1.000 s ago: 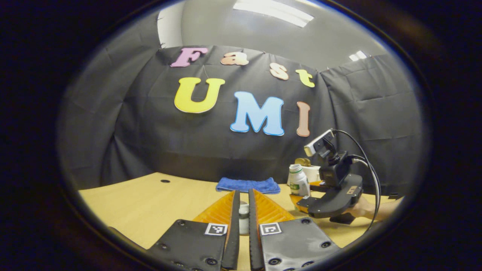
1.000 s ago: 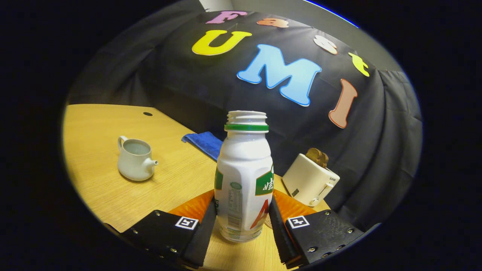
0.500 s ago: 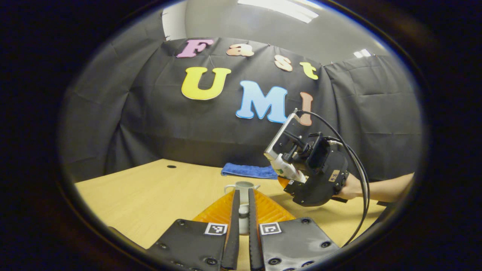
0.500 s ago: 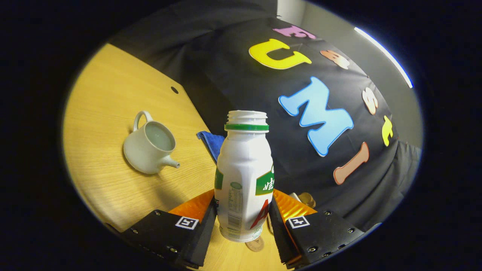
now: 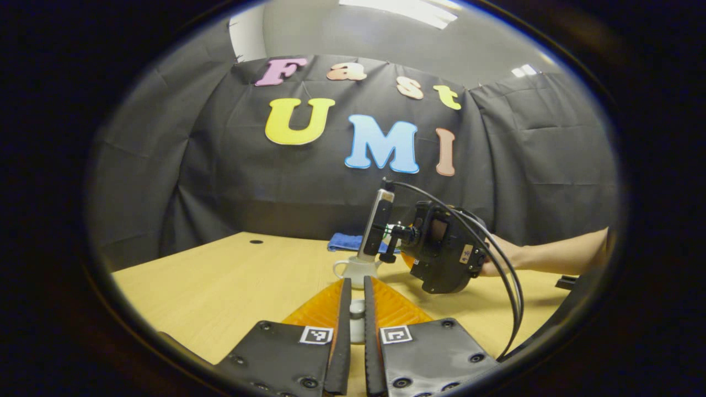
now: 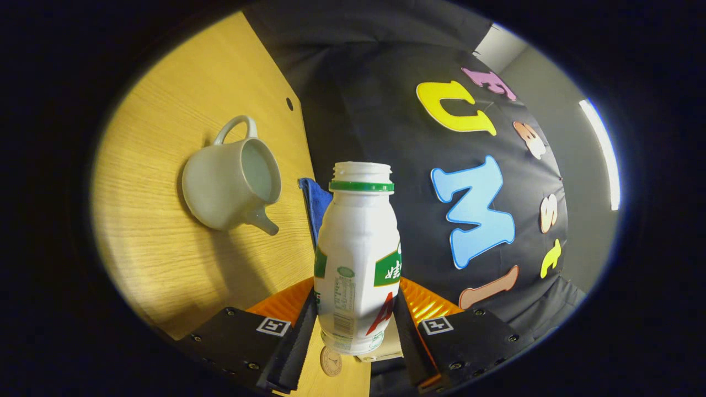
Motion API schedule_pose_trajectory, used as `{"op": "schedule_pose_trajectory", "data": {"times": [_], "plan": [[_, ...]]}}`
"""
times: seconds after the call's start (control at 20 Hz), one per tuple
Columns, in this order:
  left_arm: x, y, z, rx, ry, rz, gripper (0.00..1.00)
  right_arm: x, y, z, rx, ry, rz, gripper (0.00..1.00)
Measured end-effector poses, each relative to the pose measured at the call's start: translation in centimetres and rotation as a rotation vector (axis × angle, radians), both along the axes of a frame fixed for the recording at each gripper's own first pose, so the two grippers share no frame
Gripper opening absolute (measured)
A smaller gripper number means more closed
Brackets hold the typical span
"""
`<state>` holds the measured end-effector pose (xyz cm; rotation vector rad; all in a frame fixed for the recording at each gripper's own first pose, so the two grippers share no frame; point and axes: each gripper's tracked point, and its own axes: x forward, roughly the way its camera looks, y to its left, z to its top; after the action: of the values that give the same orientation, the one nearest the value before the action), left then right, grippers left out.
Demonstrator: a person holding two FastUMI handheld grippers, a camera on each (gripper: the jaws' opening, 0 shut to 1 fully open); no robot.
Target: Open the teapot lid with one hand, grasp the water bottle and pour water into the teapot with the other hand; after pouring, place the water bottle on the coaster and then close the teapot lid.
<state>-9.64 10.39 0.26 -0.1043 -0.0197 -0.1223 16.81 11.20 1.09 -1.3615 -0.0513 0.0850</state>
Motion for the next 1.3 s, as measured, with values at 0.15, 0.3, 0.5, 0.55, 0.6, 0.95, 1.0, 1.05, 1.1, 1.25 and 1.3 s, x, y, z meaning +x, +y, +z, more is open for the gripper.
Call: {"op": "schedule_pose_trajectory", "data": {"times": [0.15, 0.3, 0.5, 0.55, 0.6, 0.95, 1.0, 1.05, 1.1, 1.25, 1.3], "plan": [[0.1, 0.2, -0.1, 0.011, 0.000, 0.005, 0.17, 0.3, 0.1, 0.1, -0.071, -0.008, -0.001, 0.71], [0.0, 0.4, 0.1, 0.012, -0.001, 0.011, 0.22, 0.2, 0.0, 0.2, -0.143, -0.013, -0.003, 0.71], [0.1, 0.6, -0.1, 0.012, 0.003, 0.012, 0.22, 0.5, 0.3, 0.5, -0.261, -0.043, 0.005, 0.71], [0.1, 0.4, -0.2, 0.008, 0.005, 0.010, 0.22, 0.8, 0.2, 0.8, -0.280, -0.045, 0.004, 0.71], [0.1, 0.4, -0.1, 0.008, 0.006, 0.009, 0.22, 1.1, 0.2, 1.0, -0.293, -0.046, 0.002, 0.71], [0.1, 0.3, -0.4, 0.009, 0.011, 0.004, 0.22, 1.4, 0.2, 1.8, -0.388, -0.068, 0.004, 0.71], [0.1, 0.3, -0.4, 0.010, 0.014, 0.003, 0.22, 1.4, 0.2, 1.8, -0.402, -0.071, 0.005, 0.71], [0.2, 0.4, -0.5, 0.013, 0.017, 0.005, 0.22, 1.2, 0.3, 1.7, -0.411, -0.072, 0.010, 0.71], [0.4, 0.3, -0.5, 0.016, 0.020, 0.004, 0.22, 1.1, 0.4, 1.7, -0.419, -0.073, 0.013, 0.71], [0.2, 0.4, -0.8, 0.011, 0.024, 0.002, 0.22, 1.1, 0.5, 2.0, -0.450, -0.096, 0.017, 0.71], [0.2, 0.4, -0.7, 0.012, 0.024, 0.003, 0.22, 0.9, 0.6, 2.0, -0.459, -0.103, 0.018, 0.71]]}}
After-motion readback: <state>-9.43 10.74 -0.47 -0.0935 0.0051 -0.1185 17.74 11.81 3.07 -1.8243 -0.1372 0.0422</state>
